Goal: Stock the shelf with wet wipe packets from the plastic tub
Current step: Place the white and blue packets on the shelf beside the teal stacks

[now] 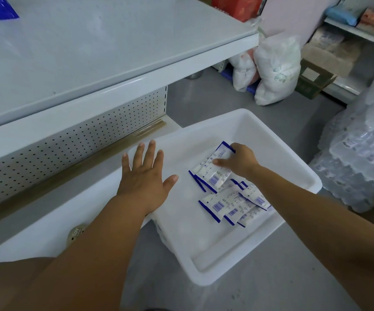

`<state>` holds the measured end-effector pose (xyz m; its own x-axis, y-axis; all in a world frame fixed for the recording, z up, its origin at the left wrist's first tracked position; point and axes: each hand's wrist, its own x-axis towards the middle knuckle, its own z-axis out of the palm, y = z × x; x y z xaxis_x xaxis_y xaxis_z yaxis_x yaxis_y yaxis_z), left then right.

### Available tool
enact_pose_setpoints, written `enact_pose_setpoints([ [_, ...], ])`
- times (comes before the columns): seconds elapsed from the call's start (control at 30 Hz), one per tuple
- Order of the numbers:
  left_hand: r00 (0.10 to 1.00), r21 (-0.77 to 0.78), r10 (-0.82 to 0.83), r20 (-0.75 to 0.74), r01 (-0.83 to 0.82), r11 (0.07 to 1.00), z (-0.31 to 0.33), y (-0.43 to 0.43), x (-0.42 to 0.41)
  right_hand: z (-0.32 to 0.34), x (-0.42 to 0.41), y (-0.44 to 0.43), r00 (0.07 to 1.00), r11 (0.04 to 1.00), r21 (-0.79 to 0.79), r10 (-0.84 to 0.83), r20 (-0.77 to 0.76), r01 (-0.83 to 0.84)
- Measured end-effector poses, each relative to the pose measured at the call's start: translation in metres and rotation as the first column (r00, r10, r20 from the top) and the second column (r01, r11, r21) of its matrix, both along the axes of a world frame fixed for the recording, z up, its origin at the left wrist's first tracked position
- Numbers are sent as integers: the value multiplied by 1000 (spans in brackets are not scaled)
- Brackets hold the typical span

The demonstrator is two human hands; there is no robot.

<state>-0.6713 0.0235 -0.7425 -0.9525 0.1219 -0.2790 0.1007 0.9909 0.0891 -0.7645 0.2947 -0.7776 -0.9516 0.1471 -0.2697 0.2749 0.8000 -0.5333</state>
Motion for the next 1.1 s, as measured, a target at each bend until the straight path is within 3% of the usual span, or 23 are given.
enact_pose_setpoints([
  [0.23, 999, 119, 24, -36, -19, 993, 11, 3, -3, 39, 29, -16, 995, 985, -165, 37, -94, -52],
  [0.33, 995, 316, 18, -101, 15, 949, 25, 6, -3, 63, 44, -25, 988, 967, -233, 68, -140, -100],
  [0.4, 994, 556, 90, -63, -40, 830, 39, 10, 1, 82, 52, -31, 982, 946, -286, 110, -153, -151],
  [0.47, 986, 736, 154, 70, -156, 659, 55, 13, 6, 104, 61, -35, 976, 919, -345, 141, -166, -191],
  [0.57, 956, 815, 43, 290, -271, 512, 77, 6, 7, 138, 73, -43, 963, 849, -463, 173, -209, -253],
  [0.63, 938, 845, -27, 346, -298, 443, 93, -4, 7, 157, 77, -51, 956, 807, -522, 177, -232, -276],
  [0.73, 944, 868, -28, 328, -289, 404, 113, -18, 12, 173, 77, -65, 948, 742, -599, 164, -272, -300],
  [0.83, 954, 911, 30, 298, -294, 289, 130, -31, 19, 182, 73, -83, 952, 648, -710, 82, -295, -275],
  [0.9, 961, 943, 92, 261, -274, 189, 139, -39, 22, 186, 71, -98, 964, 478, -845, 11, -267, -240],
  [0.97, 958, 967, 174, 227, -243, 77, 145, -49, 23, 191, 68, -112, 973, 306, -924, 37, -227, -227],
  [1.0, 954, 974, 212, 212, -223, 30, 148, -55, 24, 193, 68, -120, 977, 268, -940, 81, -199, -213],
  [1.1, 923, 984, 344, 171, -178, -13, 160, -70, 31, 202, 69, -144, 966, 298, -932, 216, -143, -205],
])
